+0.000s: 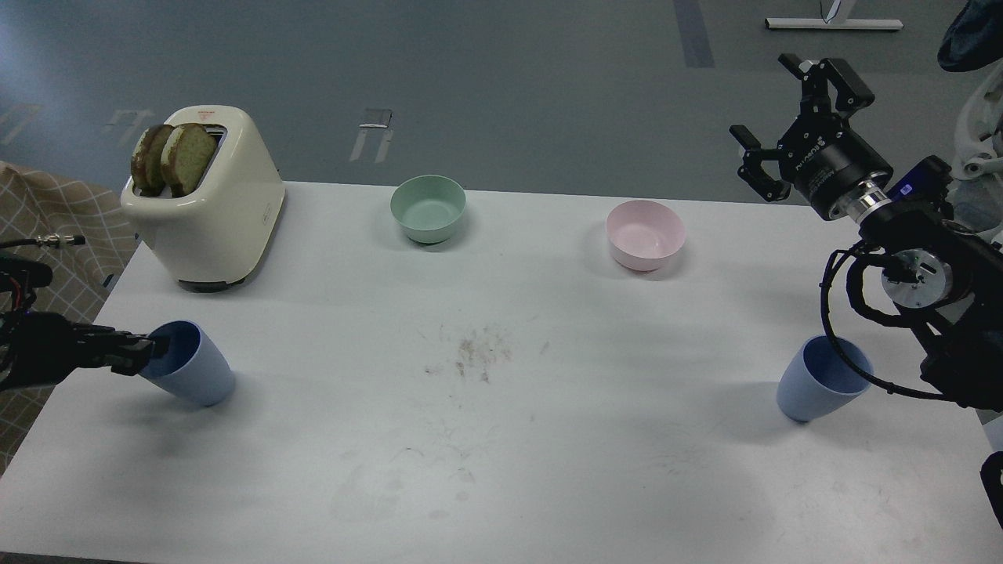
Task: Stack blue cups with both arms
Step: 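Grasp the blue cup's rim with the left gripper, then carry the blue cup to the table center and set it upright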
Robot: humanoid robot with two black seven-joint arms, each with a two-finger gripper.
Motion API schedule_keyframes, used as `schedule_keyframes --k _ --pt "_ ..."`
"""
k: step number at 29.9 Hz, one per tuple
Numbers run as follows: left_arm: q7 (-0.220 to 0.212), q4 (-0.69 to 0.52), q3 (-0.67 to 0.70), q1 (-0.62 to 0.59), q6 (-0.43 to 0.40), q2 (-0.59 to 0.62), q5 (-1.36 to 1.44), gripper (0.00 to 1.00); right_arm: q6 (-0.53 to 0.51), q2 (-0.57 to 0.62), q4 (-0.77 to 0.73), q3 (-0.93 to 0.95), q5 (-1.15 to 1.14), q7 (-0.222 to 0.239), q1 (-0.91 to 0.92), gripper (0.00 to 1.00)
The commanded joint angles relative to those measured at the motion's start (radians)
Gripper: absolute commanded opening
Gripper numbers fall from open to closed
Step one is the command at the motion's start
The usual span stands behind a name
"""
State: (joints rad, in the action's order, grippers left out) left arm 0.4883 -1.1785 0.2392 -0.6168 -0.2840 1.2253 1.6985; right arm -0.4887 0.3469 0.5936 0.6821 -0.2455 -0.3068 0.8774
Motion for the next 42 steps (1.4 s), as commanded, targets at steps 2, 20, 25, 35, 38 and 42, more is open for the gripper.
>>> schedule_keyframes --k 2,20,25,35,38,42 --pt "0.000 -0.084 0.012 -0.032 -0.003 0.026 0.001 0.00 0.000 0.000 -0.001 0.001 0.000 0.000 0.002 1.00" --pt "0.000 -0.190 0.003 -0.417 -0.188 -0.281 0.009 0.00 0.000 -0.025 -0.009 -0.044 -0.032 0.002 0.268 1.00" --pt "-0.019 -0.179 0.002 -0.432 -0.205 -0.418 0.010 0.00 0.000 -0.052 -0.009 -0.104 -0.032 0.000 0.325 1.00" --pt "-0.096 -0.004 -0.064 -0.500 -0.205 -0.696 0.026 0.00 0.000 -0.058 -0.009 -0.104 -0.032 0.002 0.354 1.00" --pt "-0.097 0.025 -0.127 -0.537 -0.205 -0.740 0.044 0.00 0.000 -0.058 -0.011 -0.105 -0.032 0.002 0.353 1.00" --pt "-0.099 0.089 -0.155 -0.558 -0.205 -0.820 0.046 0.00 0.000 -0.063 -0.014 -0.105 -0.032 0.002 0.351 1.00"
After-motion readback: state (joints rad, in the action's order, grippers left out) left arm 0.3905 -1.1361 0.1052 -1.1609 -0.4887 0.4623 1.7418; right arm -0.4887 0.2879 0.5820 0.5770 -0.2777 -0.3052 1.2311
